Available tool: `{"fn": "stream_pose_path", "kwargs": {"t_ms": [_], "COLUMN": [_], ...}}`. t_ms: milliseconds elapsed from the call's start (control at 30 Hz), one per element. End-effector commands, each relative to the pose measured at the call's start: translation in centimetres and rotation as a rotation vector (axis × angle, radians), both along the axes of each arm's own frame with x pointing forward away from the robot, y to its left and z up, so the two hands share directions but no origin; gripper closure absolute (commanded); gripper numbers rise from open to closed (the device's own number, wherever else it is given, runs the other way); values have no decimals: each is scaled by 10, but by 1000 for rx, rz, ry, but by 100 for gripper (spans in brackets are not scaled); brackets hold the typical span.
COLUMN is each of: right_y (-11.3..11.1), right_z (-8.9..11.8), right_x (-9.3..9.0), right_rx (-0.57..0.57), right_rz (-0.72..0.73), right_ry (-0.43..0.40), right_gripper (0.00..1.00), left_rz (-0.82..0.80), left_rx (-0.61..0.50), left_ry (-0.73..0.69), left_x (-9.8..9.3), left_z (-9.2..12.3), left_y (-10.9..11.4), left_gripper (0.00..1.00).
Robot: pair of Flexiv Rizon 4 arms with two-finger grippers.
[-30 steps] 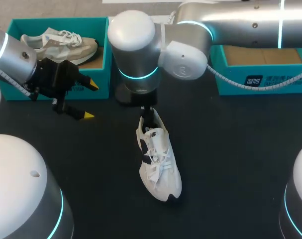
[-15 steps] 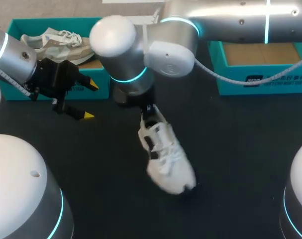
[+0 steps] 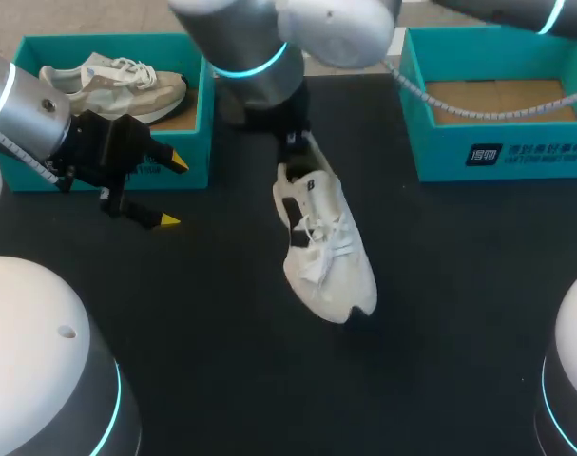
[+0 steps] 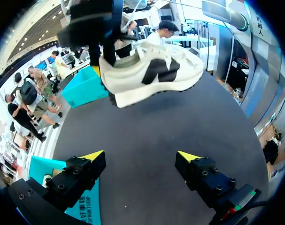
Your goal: Take the shoe out of the shoebox, open the shoe tongue, remove and reinsert the insole, then place the shoe into the shoebox
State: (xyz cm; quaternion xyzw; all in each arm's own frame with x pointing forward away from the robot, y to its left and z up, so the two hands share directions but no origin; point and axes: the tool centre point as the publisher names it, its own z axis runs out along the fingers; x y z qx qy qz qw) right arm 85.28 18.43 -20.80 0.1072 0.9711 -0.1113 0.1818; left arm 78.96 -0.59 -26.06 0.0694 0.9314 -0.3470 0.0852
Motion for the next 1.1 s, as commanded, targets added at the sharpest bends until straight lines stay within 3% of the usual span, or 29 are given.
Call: {"fn": "stream_pose_path", "kwargs": {"t_ms": [33,433,567,1033,1100], "right_y": [-9,-9,-42,-168,-186], "right_z": [24,24,28,51,49], "right_x": [-14,-14,14,106,120], "right_rx": [15,15,41,2,20], "right_rz": [9,9,-111,-49,-103], "right_ry": [-9,-9,8,36,20], "right_gripper": [100,100,100,100,100], "left_rz": [1,1,1,1,1], "left_rx": [4,4,4,4,4], "left_ry": [-1,-1,-1,-1,-1], "left_x": [-1,-1,-1,-1,-1], "left_z": [0,0,0,0,0], "left_y": [0,0,0,0,0], "left_gripper": [0,0,0,0,0]}}
